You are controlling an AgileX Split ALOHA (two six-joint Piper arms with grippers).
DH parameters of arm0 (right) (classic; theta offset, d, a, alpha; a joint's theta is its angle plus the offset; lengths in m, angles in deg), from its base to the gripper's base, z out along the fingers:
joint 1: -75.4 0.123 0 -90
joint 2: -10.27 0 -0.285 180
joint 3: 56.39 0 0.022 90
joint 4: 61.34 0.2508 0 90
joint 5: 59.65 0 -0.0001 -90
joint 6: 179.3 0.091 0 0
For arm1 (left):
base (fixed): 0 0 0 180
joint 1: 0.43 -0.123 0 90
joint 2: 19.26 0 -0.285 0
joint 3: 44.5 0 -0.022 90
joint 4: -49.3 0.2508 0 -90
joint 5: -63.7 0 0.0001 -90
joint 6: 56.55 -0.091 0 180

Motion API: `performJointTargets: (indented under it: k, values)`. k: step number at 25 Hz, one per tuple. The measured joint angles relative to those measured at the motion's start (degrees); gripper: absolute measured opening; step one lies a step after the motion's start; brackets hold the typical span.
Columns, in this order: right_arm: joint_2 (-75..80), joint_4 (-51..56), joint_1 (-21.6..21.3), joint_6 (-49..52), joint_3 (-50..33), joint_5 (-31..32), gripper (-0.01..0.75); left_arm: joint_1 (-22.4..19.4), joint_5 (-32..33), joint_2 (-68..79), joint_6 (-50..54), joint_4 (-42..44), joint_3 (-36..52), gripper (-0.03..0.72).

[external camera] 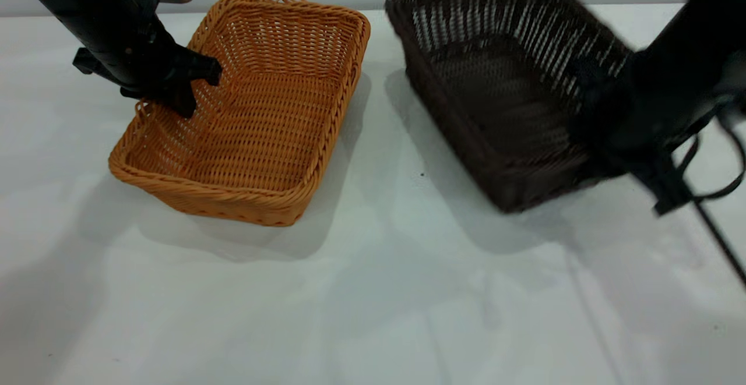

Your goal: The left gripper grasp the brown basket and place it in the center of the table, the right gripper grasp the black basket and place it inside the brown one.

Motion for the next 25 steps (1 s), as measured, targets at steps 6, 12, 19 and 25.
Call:
performJointTargets:
  k: [6,12,19,25]
  values:
    - [-3.34,-9.47,-10.88,-12.06,3.21,11.1,0.094,1.42,-3.13,0.0,-13.14,-0.5,-0.13,0.075]
    - [-3.49,-27.16,-18.68,-11.92,11.99,31.36,0.094,7.03,-8.23,0.11,-40.95,1.85,-0.44,0.075]
    - [-3.5,-48.5,-23.46,-2.63,24.95,45.53,0.094,13.89,-13.34,2.44,-57.7,2.69,-1.14,0.075]
    - [-3.5,-59.07,-24.07,2.02,26.61,49.23,0.093,18.17,-14.76,4.08,-60.35,3.75,-2.89,0.075]
